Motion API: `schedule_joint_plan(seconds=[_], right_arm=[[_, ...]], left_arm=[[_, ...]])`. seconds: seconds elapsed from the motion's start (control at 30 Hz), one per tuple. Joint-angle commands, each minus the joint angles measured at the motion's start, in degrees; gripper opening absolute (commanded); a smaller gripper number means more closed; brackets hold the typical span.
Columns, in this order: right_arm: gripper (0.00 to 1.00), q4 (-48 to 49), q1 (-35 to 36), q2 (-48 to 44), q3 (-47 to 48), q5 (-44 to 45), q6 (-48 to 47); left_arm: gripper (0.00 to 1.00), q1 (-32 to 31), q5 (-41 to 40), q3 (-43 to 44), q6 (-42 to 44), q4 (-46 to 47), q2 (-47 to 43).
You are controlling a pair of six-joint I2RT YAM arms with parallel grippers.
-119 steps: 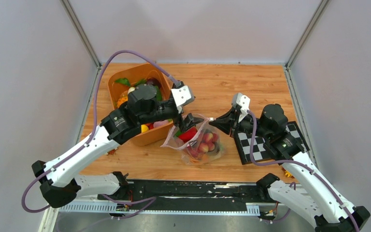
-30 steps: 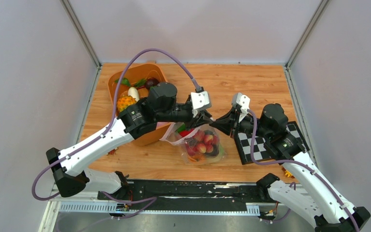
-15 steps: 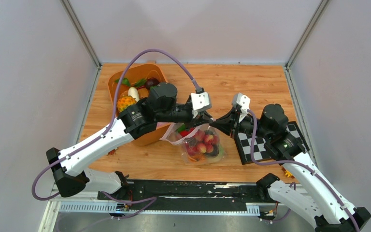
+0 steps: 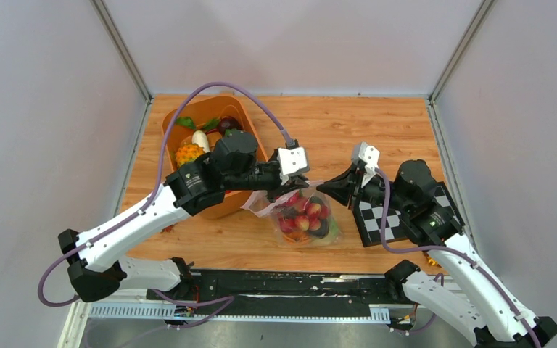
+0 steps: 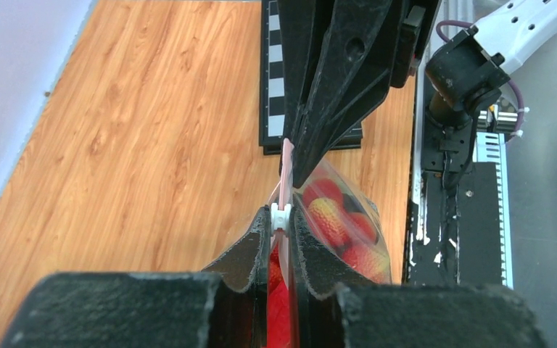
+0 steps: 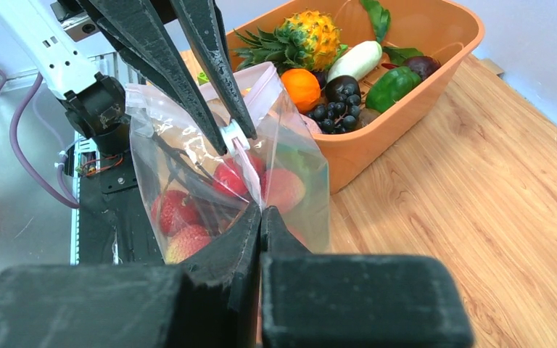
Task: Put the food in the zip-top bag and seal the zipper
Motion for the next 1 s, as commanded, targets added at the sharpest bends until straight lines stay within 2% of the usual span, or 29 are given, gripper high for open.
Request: schedule_joint_plan(seconds=[0.0, 0.33, 0.4, 0.5, 0.53, 0.63, 0.77, 0.83, 0.97], right_arm=[[0.00, 3.7, -0.2, -2.2, 0.6, 1.6, -0.1], [0.00, 2.2, -0.1, -3.9, 0.6, 1.5, -0.5], [0.10, 1.7, -0.1, -2.9, 1.2, -0.6, -0.6], [0.45, 1.7, -0.2, -0.9, 2.4, -4.1, -0.4], [0.52, 1.7, -0.1, -0.3, 2.7, -4.8, -0.5], [0.66, 2.0, -0.1, 0.9, 3.8, -6.2, -1.6], [0.68, 0.8, -0.2, 3.0, 5.7, -5.5, -4.2], [0.66, 0.1, -0.1, 4.1, 6.5, -6.0, -5.3], [0.50, 0.1, -0.1, 5.4, 6.4, -8.0, -6.0]], left_arm=[[0.00, 0.3, -3.2, -1.1, 1.5, -3.0, -2.4], [0.00, 0.3, -3.9, -2.5, 0.3, -1.1, -4.7], [0.00, 0.3, -1.6, -1.5, -0.5, 0.0, -3.9], [0.00, 0.3, 1.4, 0.5, -1.3, 0.6, -1.8], [0.00, 0.3, 2.1, 1.2, -1.3, 0.6, -1.0], [0.00, 0.3, 3.4, 2.4, -1.2, 0.5, 0.6], [0.00, 0.3, 5.4, 3.2, -1.3, 0.6, 1.6], [0.00, 0.3, 5.4, 3.0, -1.4, 0.7, 1.3], [0.00, 0.3, 5.0, 2.7, -1.1, 0.6, 0.6]])
